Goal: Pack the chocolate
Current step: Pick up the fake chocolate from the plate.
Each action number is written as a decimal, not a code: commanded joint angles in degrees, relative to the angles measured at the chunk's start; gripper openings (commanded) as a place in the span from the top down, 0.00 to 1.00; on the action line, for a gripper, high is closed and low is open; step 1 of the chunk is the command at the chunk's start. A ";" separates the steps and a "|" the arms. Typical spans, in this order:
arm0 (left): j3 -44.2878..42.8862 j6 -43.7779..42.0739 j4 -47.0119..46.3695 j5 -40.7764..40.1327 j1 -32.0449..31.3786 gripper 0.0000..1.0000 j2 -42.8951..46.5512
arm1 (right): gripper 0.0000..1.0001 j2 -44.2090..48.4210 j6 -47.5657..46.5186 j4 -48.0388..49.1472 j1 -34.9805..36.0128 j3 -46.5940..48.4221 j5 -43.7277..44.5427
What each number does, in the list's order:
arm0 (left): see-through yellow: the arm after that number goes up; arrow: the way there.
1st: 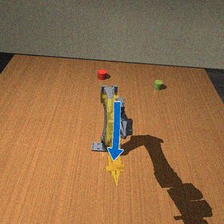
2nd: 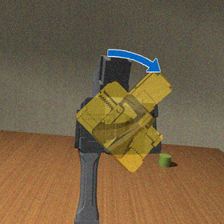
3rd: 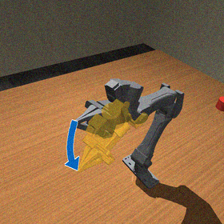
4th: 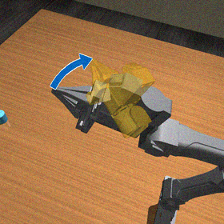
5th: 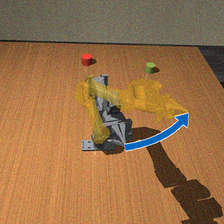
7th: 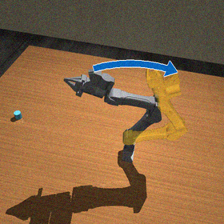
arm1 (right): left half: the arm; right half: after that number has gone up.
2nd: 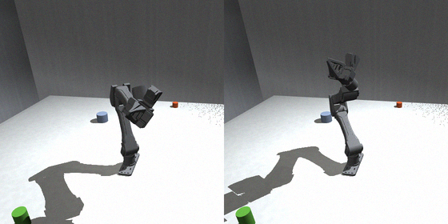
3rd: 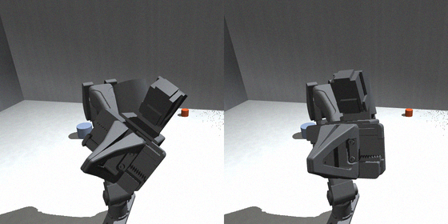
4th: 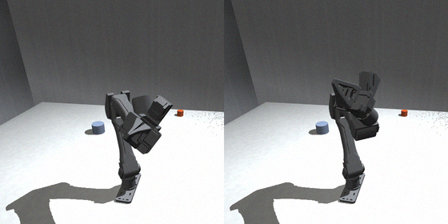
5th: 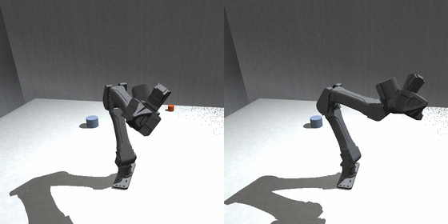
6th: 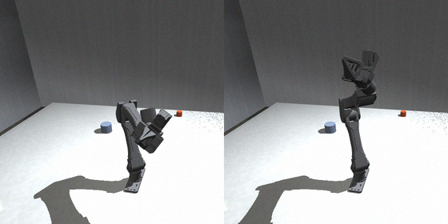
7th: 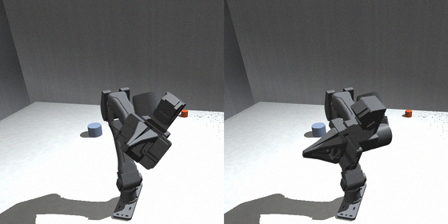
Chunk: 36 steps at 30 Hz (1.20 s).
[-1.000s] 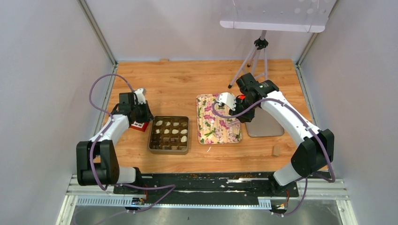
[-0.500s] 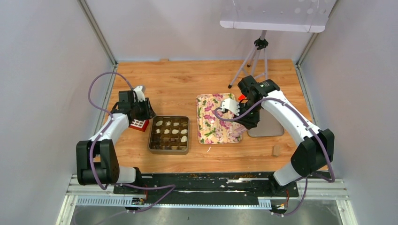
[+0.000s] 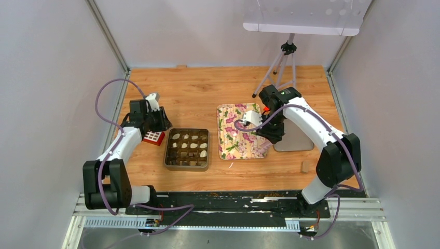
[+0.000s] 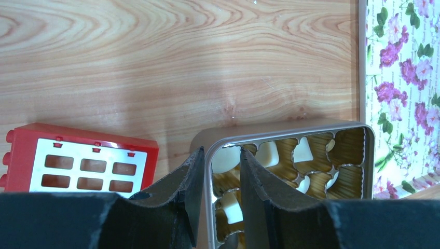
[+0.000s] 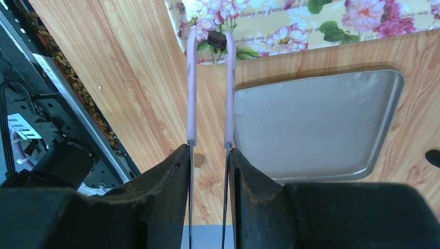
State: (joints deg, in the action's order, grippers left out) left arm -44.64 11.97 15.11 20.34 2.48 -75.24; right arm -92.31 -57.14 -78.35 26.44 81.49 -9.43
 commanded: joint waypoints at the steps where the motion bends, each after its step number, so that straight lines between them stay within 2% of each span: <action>1: -0.78 0.95 -1.95 0.50 -0.20 0.61 2.11 | 0.67 -0.79 -0.95 1.17 -0.07 1.28 0.71; 14: 0.15 1.13 -2.18 -0.58 -0.19 0.60 2.40 | 0.71 -2.93 -1.30 1.77 0.02 -0.52 1.20; 18: 0.59 1.28 -1.84 -1.00 -0.20 0.60 2.38 | 0.77 -3.37 -1.51 1.95 0.02 -0.43 1.01; 21: 0.70 1.39 -1.84 -1.11 -0.20 0.60 2.53 | 0.85 -3.33 -1.50 1.57 -0.02 0.73 0.61; 29: 0.40 1.39 -1.55 -1.32 -0.19 0.60 2.61 | 0.91 -3.93 -0.21 -0.85 2.45 12.70 -7.28; 36: 0.13 1.25 -0.95 -2.17 0.41 0.59 3.66 | 0.91 -9.85 2.23 -0.14 10.26 24.70 -15.52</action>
State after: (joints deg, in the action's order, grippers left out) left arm -44.18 12.75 14.52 18.85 2.50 -74.08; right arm -98.19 -56.27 -78.70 32.29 100.09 -17.69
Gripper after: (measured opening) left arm 0.404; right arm 0.244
